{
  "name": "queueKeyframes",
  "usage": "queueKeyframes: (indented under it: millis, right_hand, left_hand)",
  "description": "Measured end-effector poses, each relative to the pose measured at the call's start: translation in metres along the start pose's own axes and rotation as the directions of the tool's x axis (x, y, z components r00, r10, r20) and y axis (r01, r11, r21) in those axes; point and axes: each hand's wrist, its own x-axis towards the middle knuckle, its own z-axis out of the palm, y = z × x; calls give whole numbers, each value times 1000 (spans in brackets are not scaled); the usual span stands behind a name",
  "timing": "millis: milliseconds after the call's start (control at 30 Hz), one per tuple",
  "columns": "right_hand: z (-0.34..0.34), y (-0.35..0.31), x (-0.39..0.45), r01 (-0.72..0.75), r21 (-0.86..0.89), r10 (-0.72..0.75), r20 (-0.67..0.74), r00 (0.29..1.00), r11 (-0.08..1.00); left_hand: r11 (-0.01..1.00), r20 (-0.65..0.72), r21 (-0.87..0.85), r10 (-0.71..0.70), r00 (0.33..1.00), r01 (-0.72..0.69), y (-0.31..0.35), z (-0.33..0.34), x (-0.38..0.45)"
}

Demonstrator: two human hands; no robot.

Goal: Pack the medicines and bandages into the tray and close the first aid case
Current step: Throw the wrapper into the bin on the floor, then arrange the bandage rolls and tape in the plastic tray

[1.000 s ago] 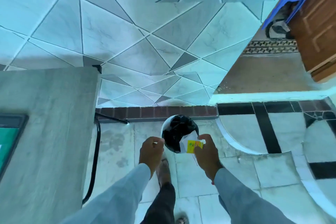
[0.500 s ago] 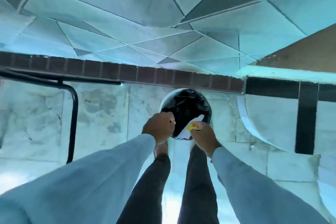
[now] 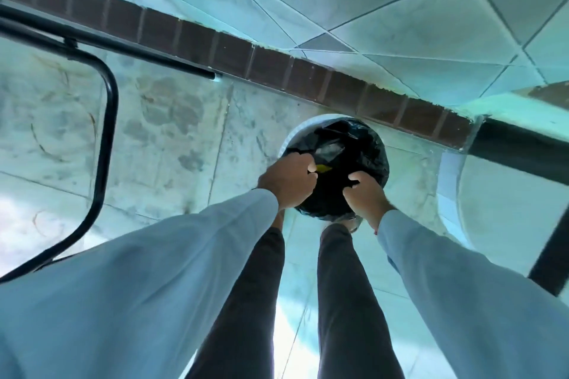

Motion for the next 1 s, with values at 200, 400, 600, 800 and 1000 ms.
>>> queueKeyframes:
  millis: [200, 400, 600, 800, 1000]
  right_hand:
    - [-46, -71, -80, 196, -117, -208, -104, 972, 974]
    - [-68, -161, -224, 461, -211, -503, -248, 828, 862]
    - [-63, -227, -410, 688, -470, -833, -298, 466, 553]
    - [-28, -262, -583, 796, -578, -970, -238, 50, 183]
    - [52, -260, -734, 784, -610, -933, -205, -296, -114]
  left_hand:
    - [993, -196, -40, 102, 975, -111, 34, -75, -56]
    - [958, -427, -85, 215, 878, -275, 73, -174, -177]
    - [857, -733, 68, 390, 557, -511, 92, -258, -356]
    - [839, -903, 314, 409, 134, -443, 31, -282, -542]
    - [871, -900, 436, 427, -91, -228, -85, -280, -696]
